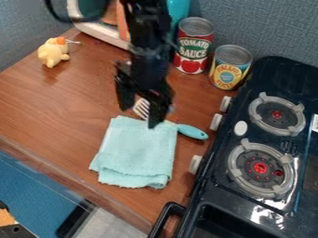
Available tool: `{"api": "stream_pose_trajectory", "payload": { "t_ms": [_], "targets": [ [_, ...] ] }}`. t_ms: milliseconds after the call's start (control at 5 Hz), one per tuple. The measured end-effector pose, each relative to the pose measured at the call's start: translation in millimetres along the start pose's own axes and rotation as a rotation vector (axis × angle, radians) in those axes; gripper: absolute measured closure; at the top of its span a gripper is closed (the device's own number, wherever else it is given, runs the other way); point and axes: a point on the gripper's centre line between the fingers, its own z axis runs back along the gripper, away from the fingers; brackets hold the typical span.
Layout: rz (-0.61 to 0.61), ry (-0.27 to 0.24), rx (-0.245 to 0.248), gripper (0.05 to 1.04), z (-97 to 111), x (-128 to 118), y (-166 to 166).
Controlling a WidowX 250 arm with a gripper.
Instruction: Move the light blue cloth to the lower left corner of the table below the plush toy
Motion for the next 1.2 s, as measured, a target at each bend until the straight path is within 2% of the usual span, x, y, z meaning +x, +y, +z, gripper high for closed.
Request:
{"api": "stream_pose_trajectory", "payload": {
  "t_ms": [200,800,1000,1200],
  "targets": [
    [-0.047,0.019,0.01,0.085,-8.0,-13.8,-15.9],
    [-0.028,0.036,0.017,0.084,-37.1,-23.5,-10.1],
    [0.0,0.033,0.07,0.084,-39.7,-22.6,-1.5],
    [0.03,0.023,0.094,0.084,-38.7,-19.2,14.5]
  ]
}}
